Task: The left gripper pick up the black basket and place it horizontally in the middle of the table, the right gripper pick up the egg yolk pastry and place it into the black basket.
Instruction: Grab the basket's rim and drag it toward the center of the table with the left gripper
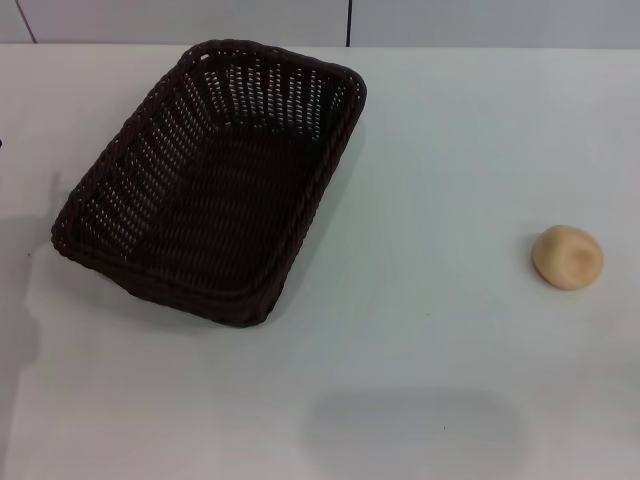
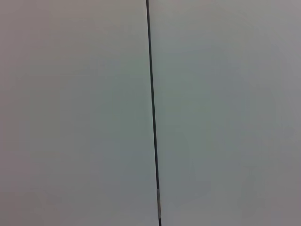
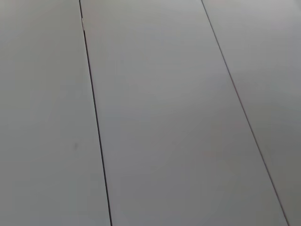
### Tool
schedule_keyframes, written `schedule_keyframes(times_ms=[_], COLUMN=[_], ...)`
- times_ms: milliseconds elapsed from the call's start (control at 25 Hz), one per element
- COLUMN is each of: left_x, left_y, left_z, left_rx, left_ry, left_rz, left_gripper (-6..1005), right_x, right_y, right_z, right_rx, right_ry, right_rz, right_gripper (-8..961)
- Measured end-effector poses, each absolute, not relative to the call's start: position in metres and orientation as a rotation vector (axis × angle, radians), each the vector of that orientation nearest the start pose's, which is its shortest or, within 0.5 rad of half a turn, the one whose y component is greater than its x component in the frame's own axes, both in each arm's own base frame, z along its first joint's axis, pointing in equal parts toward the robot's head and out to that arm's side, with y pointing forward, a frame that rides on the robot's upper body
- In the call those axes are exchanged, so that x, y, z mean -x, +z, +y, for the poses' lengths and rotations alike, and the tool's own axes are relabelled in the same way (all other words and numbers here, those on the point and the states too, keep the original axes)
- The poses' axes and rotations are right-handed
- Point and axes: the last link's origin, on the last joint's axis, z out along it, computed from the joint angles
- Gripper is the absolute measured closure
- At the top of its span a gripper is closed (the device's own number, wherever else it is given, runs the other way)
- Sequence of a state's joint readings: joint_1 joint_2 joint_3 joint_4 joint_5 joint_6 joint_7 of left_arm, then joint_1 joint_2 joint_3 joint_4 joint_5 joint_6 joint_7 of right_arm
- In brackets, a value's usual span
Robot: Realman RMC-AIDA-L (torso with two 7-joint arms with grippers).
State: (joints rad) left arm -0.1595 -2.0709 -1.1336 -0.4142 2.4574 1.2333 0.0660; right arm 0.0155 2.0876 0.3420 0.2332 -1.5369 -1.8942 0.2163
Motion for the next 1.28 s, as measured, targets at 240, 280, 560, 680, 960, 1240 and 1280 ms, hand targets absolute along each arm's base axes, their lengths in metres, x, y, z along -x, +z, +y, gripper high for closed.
schedule_keyframes(times_ms=[240, 280, 560, 680, 960, 1240, 1280], left_x=[0.351, 0.351, 0.34, 0.334, 0.294, 0.239, 0.229], left_y=[0.019, 0.019, 0.022, 0.031, 0.057, 0.062, 0.062], left_z=[0.277, 0.277, 0.293, 0.314, 0.356, 0.382, 0.383], left_rx=[1.351, 1.351, 1.384, 1.445, 1.618, 1.827, 1.861], left_ry=[-0.629, -0.63, -0.662, -0.653, -0.596, -0.328, -0.268], left_rz=[-0.45, -0.449, -0.483, -0.549, -0.593, -0.547, -0.534], left_gripper=[258, 257, 256, 255, 253, 252, 252], right_x=[-0.367, -0.367, -0.366, -0.366, -0.366, -0.366, -0.366], right_y=[0.047, 0.047, 0.046, 0.046, 0.046, 0.046, 0.046], right_z=[0.146, 0.146, 0.147, 0.148, 0.148, 0.146, 0.146], right_rx=[0.987, 0.987, 0.995, 1.001, 1.001, 1.001, 1.001], right_ry=[0.88, 0.88, 0.885, 0.889, 0.889, 0.887, 0.887], right_rz=[0.421, 0.421, 0.421, 0.42, 0.42, 0.421, 0.422], right_gripper=[208, 208, 208, 208, 207, 207, 207])
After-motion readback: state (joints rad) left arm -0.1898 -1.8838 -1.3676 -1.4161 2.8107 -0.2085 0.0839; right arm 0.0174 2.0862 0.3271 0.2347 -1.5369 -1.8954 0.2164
